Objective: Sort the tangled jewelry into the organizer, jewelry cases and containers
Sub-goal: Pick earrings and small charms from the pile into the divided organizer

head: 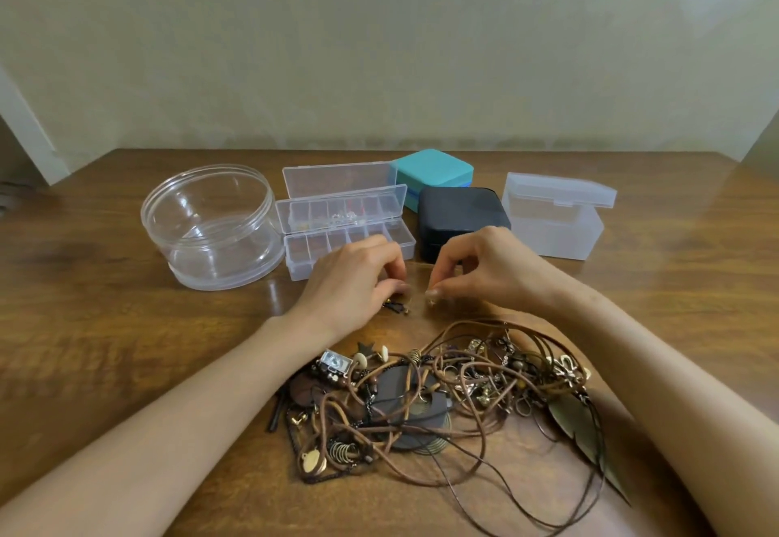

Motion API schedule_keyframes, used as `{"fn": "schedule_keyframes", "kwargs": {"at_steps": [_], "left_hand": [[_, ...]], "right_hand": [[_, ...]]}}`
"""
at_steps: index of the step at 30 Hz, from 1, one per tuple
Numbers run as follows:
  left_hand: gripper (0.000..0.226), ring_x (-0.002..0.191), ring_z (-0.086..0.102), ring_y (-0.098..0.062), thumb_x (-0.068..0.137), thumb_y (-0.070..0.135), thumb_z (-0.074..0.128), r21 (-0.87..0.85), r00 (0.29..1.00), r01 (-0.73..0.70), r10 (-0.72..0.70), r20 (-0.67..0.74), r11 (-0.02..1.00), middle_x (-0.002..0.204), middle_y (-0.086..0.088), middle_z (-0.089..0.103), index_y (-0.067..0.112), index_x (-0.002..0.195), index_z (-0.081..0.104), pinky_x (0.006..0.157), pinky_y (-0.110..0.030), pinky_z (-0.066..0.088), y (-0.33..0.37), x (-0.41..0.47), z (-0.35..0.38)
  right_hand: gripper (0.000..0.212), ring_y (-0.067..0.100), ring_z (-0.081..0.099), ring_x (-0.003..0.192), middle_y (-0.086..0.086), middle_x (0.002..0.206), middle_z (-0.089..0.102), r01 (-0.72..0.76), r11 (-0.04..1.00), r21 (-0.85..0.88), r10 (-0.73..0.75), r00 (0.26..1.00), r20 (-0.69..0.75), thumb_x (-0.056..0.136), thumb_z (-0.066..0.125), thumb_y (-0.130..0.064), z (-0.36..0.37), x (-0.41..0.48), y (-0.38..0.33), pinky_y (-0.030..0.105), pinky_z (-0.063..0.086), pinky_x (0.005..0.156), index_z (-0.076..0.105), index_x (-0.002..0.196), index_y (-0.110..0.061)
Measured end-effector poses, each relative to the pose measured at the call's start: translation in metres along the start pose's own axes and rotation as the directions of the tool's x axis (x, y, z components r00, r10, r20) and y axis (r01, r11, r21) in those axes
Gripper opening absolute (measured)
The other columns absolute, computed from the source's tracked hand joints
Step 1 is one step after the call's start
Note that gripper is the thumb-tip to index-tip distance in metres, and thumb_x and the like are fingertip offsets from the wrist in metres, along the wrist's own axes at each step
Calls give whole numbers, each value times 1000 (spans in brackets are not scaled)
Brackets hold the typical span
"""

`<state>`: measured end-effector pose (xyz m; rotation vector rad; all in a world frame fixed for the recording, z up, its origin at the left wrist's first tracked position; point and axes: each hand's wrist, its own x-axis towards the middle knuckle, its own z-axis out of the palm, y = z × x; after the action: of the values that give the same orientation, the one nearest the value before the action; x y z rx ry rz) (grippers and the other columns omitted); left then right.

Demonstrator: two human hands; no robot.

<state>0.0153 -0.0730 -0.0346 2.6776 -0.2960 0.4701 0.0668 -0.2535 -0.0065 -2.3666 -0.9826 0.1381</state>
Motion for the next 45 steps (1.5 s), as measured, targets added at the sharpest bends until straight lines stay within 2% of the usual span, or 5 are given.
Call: {"fn": "schedule_keyframes", "kwargs": {"at_steps": [19,34,36,40,45], "left_hand": [[10,79,55,-4,78,23,72,-290,994,103,-110,-8,951,87,8,57,19,73,64,75,-22,47,-4,1,0],[17,57,56,-5,66,17,66,-890,864,448,-218,455,-83,72,0,68,10,82,65,44,-13,44,17,-7,-24],[15,60,56,-4,70,18,67,-919,884,393,-292,366,39,71,4,68,12,83,65,47,-13,44,16,-6,-24],[3,70,59,-1,84,19,67,-503,917,141,-304,-259,853,77,9,65,17,85,65,62,-12,48,5,5,-13],[9,64,60,-11,79,21,74,44,914,-4,21,-405,999,71,5,66,16,76,67,54,-24,44,0,21,1]], "right_hand": [[8,5,63,71,-4,82,69,-24,965,261,8,998,63,80,71,-18,1,3,14,15,50,63,67,83,-11],[8,14,62,63,9,72,65,-141,310,940,-59,984,167,73,63,-7,-1,1,6,23,55,61,70,69,-10],[11,14,62,63,10,73,65,-135,319,938,-45,987,157,77,61,-6,-2,1,6,23,55,61,69,71,-9],[17,12,60,61,7,71,63,-104,393,914,103,992,69,80,57,-5,-6,2,9,20,53,56,69,71,-12],[15,9,58,61,3,69,64,-122,462,879,191,981,36,85,57,-4,-3,2,12,18,51,56,68,77,-11]]}}
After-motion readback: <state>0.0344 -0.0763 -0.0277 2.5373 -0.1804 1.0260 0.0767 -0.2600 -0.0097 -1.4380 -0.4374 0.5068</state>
